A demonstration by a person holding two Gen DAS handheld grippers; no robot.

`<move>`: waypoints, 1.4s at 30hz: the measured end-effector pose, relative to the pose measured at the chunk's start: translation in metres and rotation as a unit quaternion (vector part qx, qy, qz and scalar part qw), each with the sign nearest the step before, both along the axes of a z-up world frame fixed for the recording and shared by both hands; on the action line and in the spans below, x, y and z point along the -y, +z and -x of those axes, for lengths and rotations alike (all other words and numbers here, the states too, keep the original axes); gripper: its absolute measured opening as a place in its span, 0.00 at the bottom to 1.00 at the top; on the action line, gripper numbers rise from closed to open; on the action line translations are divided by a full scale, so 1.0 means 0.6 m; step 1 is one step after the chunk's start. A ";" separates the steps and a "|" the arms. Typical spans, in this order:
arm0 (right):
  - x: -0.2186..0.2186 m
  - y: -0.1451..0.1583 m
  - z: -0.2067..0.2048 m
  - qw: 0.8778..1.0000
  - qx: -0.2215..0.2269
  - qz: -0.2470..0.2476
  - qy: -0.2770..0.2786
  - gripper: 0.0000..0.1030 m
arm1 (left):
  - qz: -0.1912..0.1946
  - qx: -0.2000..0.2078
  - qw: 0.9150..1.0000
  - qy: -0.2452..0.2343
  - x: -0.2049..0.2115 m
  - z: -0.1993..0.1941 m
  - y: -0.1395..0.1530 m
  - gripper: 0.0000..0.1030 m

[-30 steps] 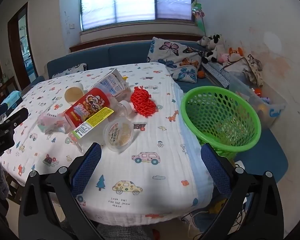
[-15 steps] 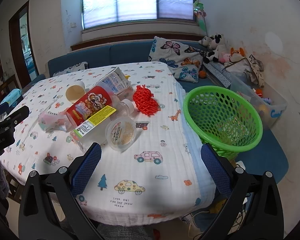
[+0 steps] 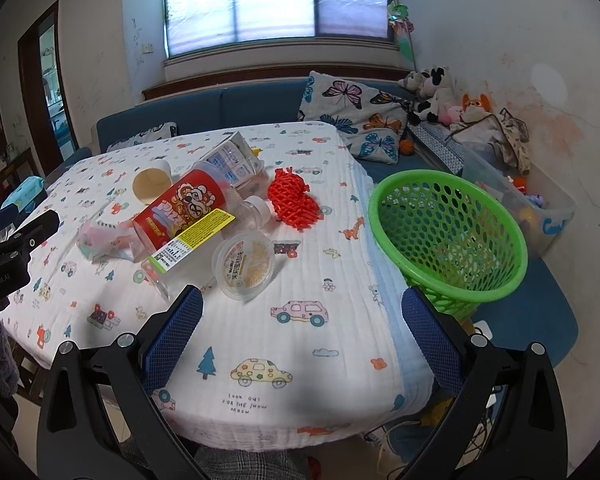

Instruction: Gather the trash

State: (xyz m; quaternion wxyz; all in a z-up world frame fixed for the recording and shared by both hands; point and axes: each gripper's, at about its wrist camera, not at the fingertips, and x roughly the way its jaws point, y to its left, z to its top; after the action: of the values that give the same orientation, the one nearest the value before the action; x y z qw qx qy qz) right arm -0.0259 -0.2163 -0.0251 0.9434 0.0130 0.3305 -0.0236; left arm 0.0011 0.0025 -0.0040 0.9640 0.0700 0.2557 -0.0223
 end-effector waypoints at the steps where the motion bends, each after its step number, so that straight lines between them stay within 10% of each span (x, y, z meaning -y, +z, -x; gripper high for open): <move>1: -0.001 -0.001 0.000 1.000 0.000 0.000 0.000 0.96 | 0.002 -0.001 1.000 0.001 -0.003 -0.001 0.000 0.94; 42: -0.005 -0.019 -0.035 1.000 -0.014 -0.003 0.013 0.96 | 0.012 -0.020 1.000 0.015 -0.019 -0.037 -0.021 0.94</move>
State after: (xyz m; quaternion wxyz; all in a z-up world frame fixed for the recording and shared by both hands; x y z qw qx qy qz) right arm -0.0049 -0.2131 -0.0364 0.9388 0.0116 0.3442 -0.0104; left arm 0.0232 0.0138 -0.0165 0.9597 0.0541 0.2754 -0.0126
